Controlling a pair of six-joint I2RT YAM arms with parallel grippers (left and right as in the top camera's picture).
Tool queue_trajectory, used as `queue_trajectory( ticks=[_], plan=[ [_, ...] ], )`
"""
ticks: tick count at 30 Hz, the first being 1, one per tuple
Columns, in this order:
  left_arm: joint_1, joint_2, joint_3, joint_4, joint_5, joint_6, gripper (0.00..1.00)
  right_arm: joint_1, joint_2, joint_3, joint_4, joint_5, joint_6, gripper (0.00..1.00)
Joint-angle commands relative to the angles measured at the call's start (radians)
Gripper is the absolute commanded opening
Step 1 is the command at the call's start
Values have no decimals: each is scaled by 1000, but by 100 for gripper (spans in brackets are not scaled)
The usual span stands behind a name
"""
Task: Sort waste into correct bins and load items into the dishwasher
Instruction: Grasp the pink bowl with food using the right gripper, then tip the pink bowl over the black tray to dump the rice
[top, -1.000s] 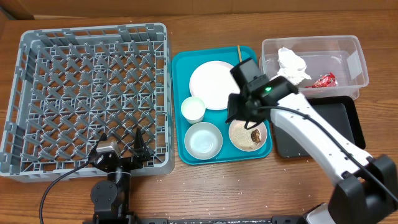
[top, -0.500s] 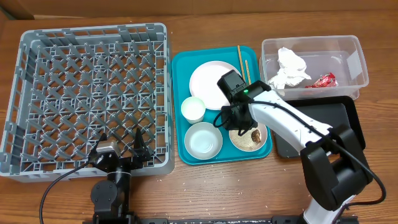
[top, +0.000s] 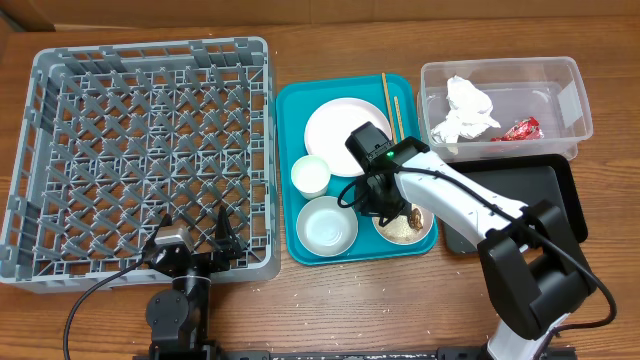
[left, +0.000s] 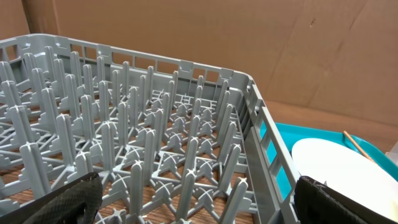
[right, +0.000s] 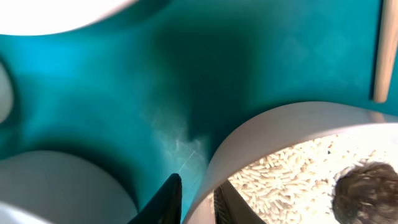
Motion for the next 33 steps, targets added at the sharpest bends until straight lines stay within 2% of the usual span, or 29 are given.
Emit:
queue_trajectory(
  ticks=[1,2,3,8,13,15,19,24,30,33],
  plan=[
    [4,-9,-4,3,1,19,100,2,28,-8,-2,19,47,15],
    [4,-9,-4,3,1,19,100,2,28,-8,-2,19,47,5],
    [4,-9,-4,3,1,19,100,2,28,-8,-4,19,50,4],
    [4,-9,-4,3,1,19,100,2,27,-3,-14,18,50,4],
    [4,-9,-4,2,1,19,100,2,21,78,-119,-46,40,4],
    [4,-9,-4,3,1,19,100,2,5,121,-162,-85,-14,4],
    [4,-9,-4,3,1,19,100,2,-59,238,-286,-109,-69,4],
    [4,-9,-4,2,1,19,100,-11,-169,296,-351,-105,-99,4],
    [4,-9,-4,3,1,19,100,-109,-310,295,-407,-106,-208,4],
    [4,-9,-4,3,1,19,100,-233,-382,274,-409,-132,-323,4]
  ],
)
